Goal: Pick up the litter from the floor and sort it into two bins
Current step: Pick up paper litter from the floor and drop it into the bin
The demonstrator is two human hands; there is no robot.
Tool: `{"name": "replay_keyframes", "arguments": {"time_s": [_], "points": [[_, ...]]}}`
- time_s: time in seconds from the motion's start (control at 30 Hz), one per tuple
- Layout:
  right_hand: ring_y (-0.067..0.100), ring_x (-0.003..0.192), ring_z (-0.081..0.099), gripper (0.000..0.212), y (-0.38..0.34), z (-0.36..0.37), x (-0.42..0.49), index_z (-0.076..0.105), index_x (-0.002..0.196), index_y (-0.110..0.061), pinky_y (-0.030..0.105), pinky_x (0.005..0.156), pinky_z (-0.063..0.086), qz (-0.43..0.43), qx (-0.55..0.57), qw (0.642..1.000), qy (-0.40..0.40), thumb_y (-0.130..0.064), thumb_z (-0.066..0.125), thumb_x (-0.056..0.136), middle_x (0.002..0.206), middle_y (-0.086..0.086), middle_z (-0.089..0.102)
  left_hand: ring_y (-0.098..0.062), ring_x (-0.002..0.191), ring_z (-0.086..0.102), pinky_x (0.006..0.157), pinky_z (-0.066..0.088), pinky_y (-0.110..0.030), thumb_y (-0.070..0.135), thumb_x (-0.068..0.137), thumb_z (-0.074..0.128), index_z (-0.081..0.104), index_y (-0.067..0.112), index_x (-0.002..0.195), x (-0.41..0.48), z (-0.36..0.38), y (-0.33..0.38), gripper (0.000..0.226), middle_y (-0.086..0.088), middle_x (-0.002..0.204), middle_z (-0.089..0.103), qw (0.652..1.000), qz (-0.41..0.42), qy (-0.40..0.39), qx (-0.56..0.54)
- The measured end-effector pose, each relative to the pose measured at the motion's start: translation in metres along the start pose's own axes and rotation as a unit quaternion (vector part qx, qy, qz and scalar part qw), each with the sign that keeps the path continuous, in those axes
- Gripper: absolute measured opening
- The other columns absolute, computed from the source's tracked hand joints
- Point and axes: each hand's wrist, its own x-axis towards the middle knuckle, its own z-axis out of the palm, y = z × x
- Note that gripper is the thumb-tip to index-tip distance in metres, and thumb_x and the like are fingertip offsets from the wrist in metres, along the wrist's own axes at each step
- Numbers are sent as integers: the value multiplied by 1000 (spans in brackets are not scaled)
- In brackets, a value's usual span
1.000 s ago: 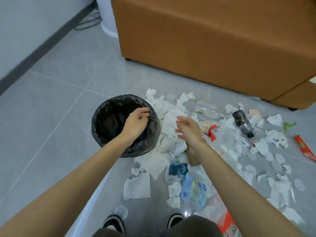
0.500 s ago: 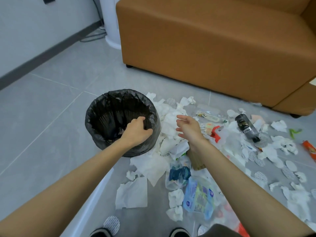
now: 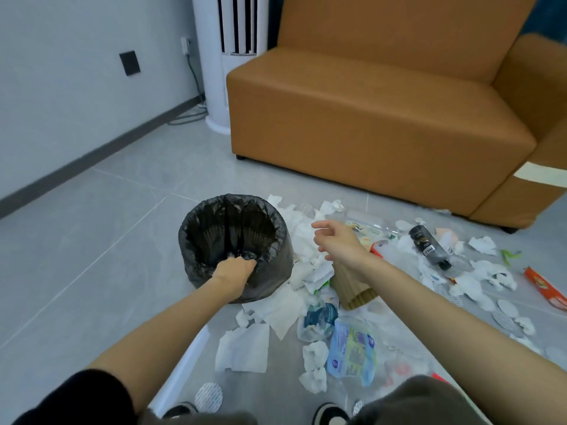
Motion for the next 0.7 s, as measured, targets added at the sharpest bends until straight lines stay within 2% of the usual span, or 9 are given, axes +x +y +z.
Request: {"name": "replay_keyframes", "arguments": {"time_s": [0.07,0.2,0.3,0.4,0.53,0.7], "points": [[18,90,52,34,-13,-6,-14,50,127,-17,24,67,44,-8,-38,998,-43,-12,47,93,118,4,52,-33,117,52,95,47,-40,-7,92,36,29,15,145,-11,0,-4,58,-15,132,51,1000,9,-2,2],[21,100,54,40,-34,-15,-33,42,135,-20,31,83,47,5,-166,974,-157,-18,48,95,123,4,51,-30,119,53,98,46,-38,1,95,40,32,20,145,-31,-1,-18,55,-12,135,50,999,26,-39,-5],[23,104,54,44,-46,-12,-38,38,139,-19,31,83,47,10,-249,948,-198,-20,48,96,133,7,48,-29,123,49,100,43,-35,5,96,41,30,22,146,-43,-7,-27,54,-11,139,47,998,26,-53,10],[23,101,53,45,-52,-2,-34,37,141,-17,33,83,47,6,-283,938,-201,-18,47,96,136,7,44,-30,123,48,96,43,-37,8,97,37,25,21,148,-51,-15,-28,54,-11,139,46,995,34,-76,54],[23,96,53,44,-51,14,-21,39,139,-15,36,87,48,8,-255,953,-165,-16,46,96,132,9,48,-30,122,49,95,44,-37,25,99,40,25,15,147,-55,-33,-20,52,-11,138,47,986,55,-131,88],[23,95,50,42,-19,31,-10,43,136,-12,33,79,45,16,-219,968,-118,-12,43,94,124,9,49,-29,119,50,88,44,-33,35,98,42,30,6,143,-51,-53,-1,55,-12,137,46,991,17,-130,30]]}}
